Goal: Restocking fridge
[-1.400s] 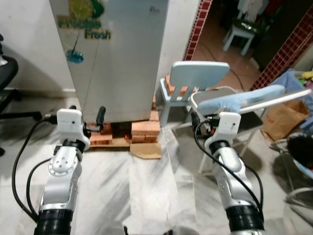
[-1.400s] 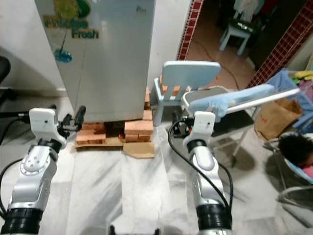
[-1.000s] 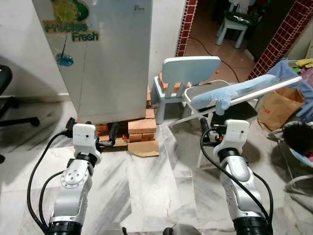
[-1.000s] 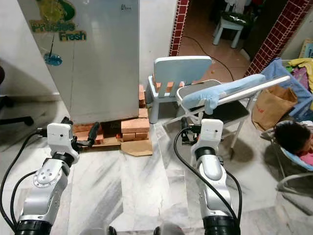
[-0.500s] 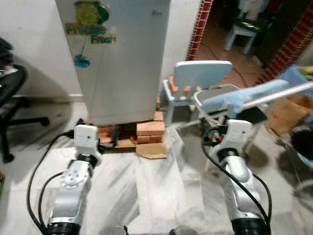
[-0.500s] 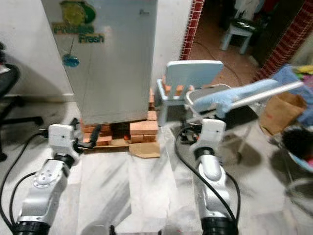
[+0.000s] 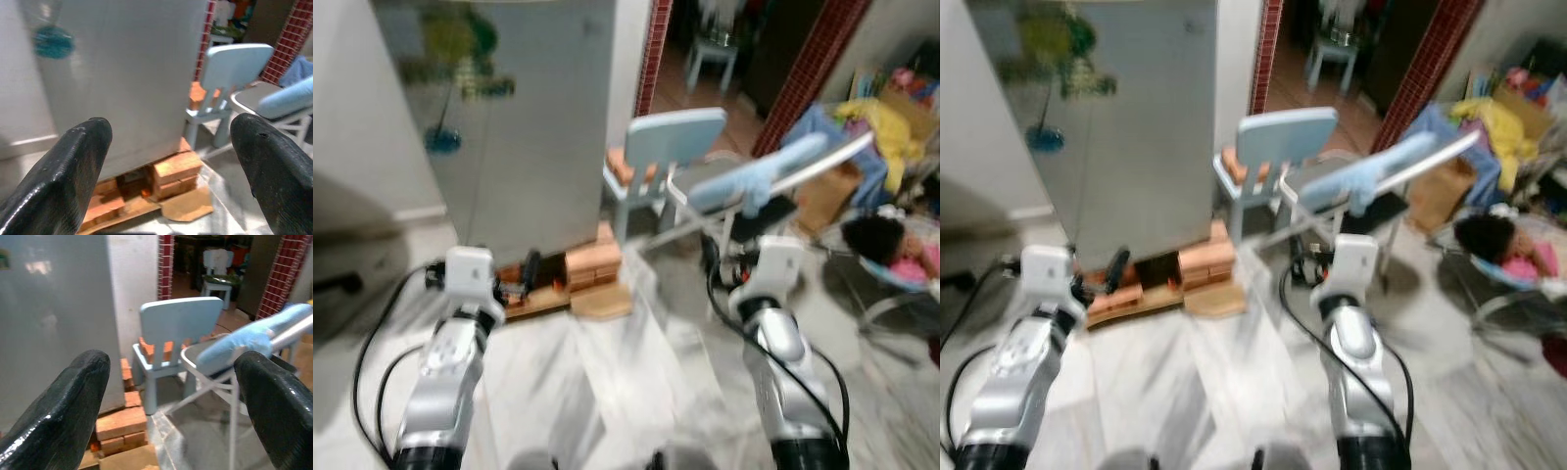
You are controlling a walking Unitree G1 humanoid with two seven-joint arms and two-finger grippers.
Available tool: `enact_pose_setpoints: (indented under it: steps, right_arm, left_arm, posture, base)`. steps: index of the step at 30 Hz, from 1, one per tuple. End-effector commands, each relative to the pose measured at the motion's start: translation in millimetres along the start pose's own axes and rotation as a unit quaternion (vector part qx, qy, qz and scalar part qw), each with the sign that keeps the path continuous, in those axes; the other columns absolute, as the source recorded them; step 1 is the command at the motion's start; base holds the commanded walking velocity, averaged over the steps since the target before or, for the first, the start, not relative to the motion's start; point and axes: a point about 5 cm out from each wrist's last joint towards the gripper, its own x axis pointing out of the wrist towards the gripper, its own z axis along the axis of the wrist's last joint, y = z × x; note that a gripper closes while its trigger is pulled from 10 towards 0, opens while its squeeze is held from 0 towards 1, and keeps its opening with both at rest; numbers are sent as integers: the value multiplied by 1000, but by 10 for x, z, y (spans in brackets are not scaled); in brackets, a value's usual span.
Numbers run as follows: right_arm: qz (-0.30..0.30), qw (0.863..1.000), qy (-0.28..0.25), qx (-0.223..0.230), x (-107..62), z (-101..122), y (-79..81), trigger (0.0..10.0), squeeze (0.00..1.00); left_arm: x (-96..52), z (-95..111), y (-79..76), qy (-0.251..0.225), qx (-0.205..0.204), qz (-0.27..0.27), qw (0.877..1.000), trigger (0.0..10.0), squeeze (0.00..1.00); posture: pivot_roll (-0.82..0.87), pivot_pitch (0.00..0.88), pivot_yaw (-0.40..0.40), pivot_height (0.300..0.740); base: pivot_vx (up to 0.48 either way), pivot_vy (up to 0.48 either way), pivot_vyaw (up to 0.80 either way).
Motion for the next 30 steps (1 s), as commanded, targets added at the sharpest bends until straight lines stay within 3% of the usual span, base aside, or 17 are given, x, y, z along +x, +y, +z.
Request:
enact_pose_setpoints:
  steps: [1,5,6,7,10,11,12,13,14,15,16,26,27,28,30]
  right_arm:
    - [-18,1000,1,-8,-22,-4,-101,10000,0]
    - [-18,1000,1,-7,-15,-3,-102,10000,0]
    - [-16,1000,-3,-4,-15,2,-99,4392,0]
    - [-14,1000,-6,0,-15,8,-93,0,0]
    - [-9,1000,-10,3,-14,16,-78,0,0]
    - [-7,1000,-8,-1,-11,16,-73,4078,0]
    - [-7,1000,-7,-5,-9,16,-71,4078,0]
    - [-4,1000,-6,5,-5,8,-64,10000,0]
    - [-4,1000,-6,5,-5,8,-64,10000,0]
    - [-7,1000,-7,4,-6,10,-71,10000,749]
    - [-8,1000,-8,5,-4,14,-74,10000,1000]
    - [-8,1000,-12,7,18,32,-84,10000,1000]
    - [-6,1000,-10,5,23,28,-80,10000,592]
    - [-5,1000,-8,1,29,23,-71,10000,0]
    - [-5,1000,-5,1,38,15,-57,10000,0]
  left_arm:
    - [15,-21,-80,4,-5,-12,1000,10000,0]
    - [16,-15,-86,3,-4,-13,1000,10000,0]
    - [18,-11,-90,2,-2,-15,1000,10000,0]
    - [19,-10,-92,1,-2,-15,1000,10000,0]
    - [21,-12,-93,1,-1,-15,1000,10000,0]
    - [22,-14,-92,2,-1,-14,1000,10000,0]
    - [22,-16,-92,2,-1,-14,1000,10000,0]
    - [20,-17,-88,2,1,-13,1000,10000,0]
    - [20,-17,-88,2,1,-13,1000,10000,0]
    - [19,-19,-85,2,2,-13,1000,10000,0]
    - [22,-18,-88,2,2,-14,1000,10000,0]
    - [32,-17,-98,4,4,-16,1000,10000,0]
    - [33,-16,-97,4,4,-16,1000,10000,0]
    - [32,-16,-91,5,4,-15,1000,10000,0]
    - [27,-19,-74,4,6,-13,1000,10000,0]
  posture:
    - [5,1,-65,740]
    - [7,1,-64,740]
    - [7,1,-65,740]
    - [8,0,-65,740]
    - [7,0,-65,740]
    - [8,0,-66,740]
    - [8,0,-66,740]
    - [8,0,-66,740]
    - [8,0,-66,740]
    - [8,0,-66,740]
    - [9,0,-68,740]
    - [16,0,-74,740]
    - [16,0,-74,740]
    - [20,0,-76,740]
    - [20,0,-76,740]
  base:
    - [0,480,0]
    - [0,479,0]
    - [0,472,0]
    - [0,469,0]
    - [0,469,0]
    - [0,469,0]
    - [0,469,0]
    - [0,465,0]
    - [0,465,0]
    - [0,461,0]
    - [0,458,0]
    - [0,428,0]
    - [0,424,0]
    - [0,424,-425]
    - [0,424,-800]
